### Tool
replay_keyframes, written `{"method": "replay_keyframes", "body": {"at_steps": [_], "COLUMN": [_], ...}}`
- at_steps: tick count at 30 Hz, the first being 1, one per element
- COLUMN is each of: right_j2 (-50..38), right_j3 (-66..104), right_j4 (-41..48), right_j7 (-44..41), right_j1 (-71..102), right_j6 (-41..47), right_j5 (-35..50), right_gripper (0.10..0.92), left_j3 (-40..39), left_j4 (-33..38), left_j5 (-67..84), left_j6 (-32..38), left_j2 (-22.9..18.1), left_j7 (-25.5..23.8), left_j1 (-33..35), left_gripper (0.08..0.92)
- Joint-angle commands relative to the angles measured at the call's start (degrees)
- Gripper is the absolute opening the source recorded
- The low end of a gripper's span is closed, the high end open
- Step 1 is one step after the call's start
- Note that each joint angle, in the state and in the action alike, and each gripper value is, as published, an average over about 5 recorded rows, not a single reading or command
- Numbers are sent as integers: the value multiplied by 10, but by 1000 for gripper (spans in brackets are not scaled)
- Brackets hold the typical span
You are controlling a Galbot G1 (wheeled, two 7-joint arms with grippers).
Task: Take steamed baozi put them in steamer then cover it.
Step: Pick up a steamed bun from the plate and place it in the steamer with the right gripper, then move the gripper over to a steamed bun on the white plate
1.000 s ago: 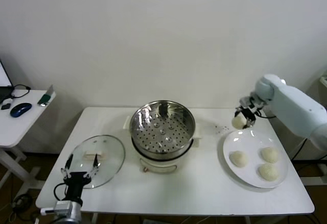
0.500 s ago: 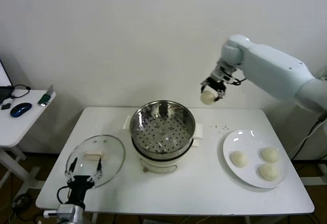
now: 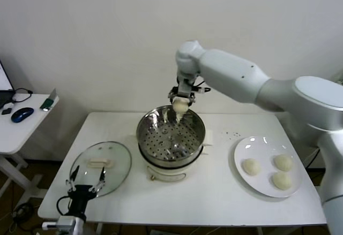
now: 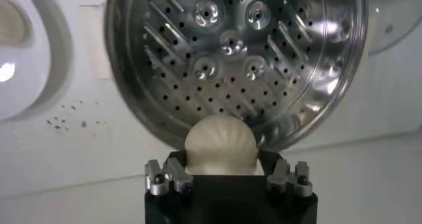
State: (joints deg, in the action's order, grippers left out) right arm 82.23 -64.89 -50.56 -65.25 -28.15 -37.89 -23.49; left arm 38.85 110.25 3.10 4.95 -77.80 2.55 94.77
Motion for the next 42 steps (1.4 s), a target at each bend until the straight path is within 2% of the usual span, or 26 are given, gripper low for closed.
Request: {"method": "replay_keyframes", "body": {"at_steps": [1,19,26,28,38,42], "right_j2": [49,48,47,40,-59,-125], "right_j3": [8,22,50,57,33,13], "right_j4": [12,39,39,32,-78,-125], "right_j7": [9,18,21,16,-19,-23], "right_j1": [49,96,97,91,4,-44], "right_j6": [-24,-18,-27,-32,-13,28], "right_j5": [-69,-114,-141,-137,-9,59], "right_gripper": [709,720,814,820,823,823], "left_j3": [4,6,5,5,7,5], "left_j4": [1,-5,-7,-7,-3,4], "left_j5": [6,3,1,1,0,-2], "left_j6": [1,3,4,4,4,2], "left_j2": [8,3,-1,-1,0,-4], "left_j7": [0,-3,-2,-2,0,0], "left_j1": [11,19,22,22,26,26], "left_gripper": [823,823,823,823,823,823]}}
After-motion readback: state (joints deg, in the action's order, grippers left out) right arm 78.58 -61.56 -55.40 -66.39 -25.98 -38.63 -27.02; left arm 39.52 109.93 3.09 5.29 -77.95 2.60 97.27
